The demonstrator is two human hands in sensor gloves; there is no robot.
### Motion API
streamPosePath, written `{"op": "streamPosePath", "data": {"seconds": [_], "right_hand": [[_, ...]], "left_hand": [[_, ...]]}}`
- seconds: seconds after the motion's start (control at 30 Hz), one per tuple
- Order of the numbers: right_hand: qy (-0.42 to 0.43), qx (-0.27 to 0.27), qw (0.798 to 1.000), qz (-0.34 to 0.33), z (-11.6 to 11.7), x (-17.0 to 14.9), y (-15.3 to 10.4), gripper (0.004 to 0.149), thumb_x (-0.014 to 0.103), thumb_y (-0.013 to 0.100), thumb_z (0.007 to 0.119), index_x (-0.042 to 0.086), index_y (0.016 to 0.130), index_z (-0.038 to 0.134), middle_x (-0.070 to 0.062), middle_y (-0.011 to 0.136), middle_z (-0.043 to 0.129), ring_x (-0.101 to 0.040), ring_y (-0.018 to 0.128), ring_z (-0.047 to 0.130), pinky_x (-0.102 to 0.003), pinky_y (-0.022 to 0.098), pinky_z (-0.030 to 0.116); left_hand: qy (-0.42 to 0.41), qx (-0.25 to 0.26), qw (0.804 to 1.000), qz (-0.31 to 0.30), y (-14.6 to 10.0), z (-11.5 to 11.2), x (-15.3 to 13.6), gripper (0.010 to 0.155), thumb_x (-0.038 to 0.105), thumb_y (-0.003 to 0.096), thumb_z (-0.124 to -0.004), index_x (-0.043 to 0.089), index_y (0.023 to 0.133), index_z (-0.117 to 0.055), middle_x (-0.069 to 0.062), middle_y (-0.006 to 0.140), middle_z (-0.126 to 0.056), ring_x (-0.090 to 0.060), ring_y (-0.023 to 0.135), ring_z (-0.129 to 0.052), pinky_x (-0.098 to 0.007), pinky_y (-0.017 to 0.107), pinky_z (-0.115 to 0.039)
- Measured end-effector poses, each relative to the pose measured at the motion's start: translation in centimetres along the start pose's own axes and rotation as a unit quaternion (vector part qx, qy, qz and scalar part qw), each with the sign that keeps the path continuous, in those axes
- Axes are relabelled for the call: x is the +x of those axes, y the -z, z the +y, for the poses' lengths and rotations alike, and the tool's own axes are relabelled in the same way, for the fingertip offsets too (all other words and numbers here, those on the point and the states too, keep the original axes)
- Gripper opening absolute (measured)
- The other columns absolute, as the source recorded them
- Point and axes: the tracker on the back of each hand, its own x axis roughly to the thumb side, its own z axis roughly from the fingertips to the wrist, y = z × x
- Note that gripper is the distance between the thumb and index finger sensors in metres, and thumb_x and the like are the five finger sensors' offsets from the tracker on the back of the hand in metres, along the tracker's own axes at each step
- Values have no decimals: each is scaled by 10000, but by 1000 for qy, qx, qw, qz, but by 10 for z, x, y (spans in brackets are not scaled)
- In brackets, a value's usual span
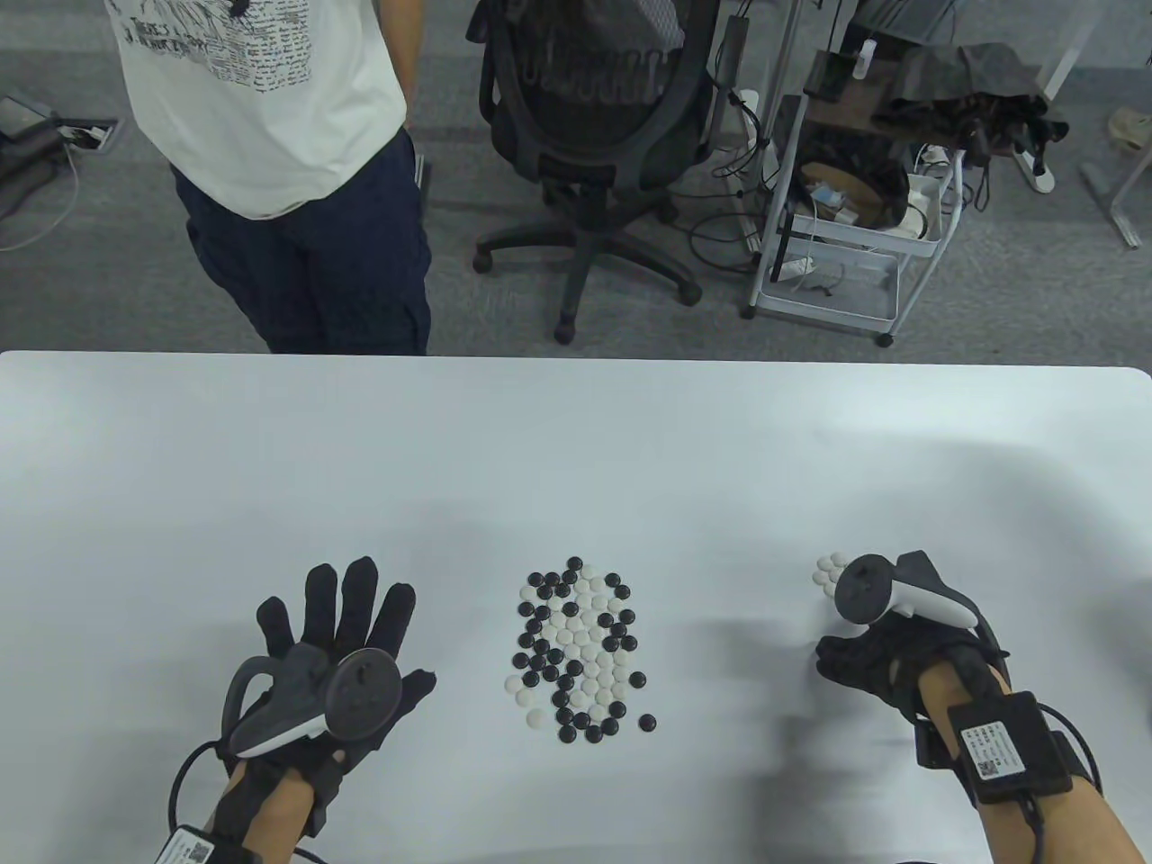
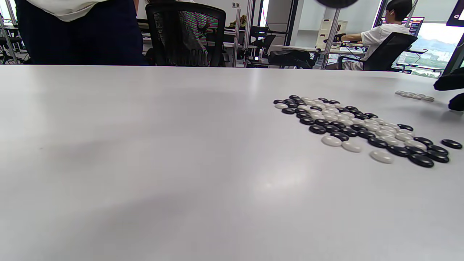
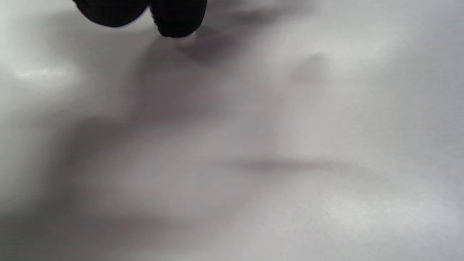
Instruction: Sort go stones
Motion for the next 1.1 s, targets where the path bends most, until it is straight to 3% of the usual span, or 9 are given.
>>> {"op": "streamPosePath", "data": {"seconds": [0.33,0.83,0.97,1.1], "right_hand": [[31,-12,999,35,-8,-20,9,582,504,556,545,285,1091,485,-215,1067,-79,-543,874,-141,-822,561,55],[63,-22,997,32,-23,-13,25,609,510,551,529,279,1108,444,-223,1054,-105,-545,868,-149,-822,559,55],[86,-39,995,-21,-30,5,16,611,511,551,529,258,1107,509,-232,1064,-84,-550,870,-140,-825,557,62],[60,-18,993,-100,-29,51,5,613,512,552,528,226,1086,620,-232,1085,-42,-550,876,-129,-825,557,68]], "left_hand": [[-1,3,1000,0,0,0,-1,776,542,634,-437,110,1186,-104,-344,1171,91,-641,976,78,-860,516,-2],[-3,2,1000,2,-1,0,-1,777,542,634,-439,109,1186,-105,-344,1171,93,-643,975,76,-861,514,-4],[-3,3,1000,1,-1,0,-2,777,542,634,-438,109,1186,-104,-346,1171,93,-642,976,76,-860,515,-3],[-2,1,1000,2,0,0,-2,778,541,634,-439,107,1187,-105,-346,1171,93,-644,975,76,-861,514,-3]]}}
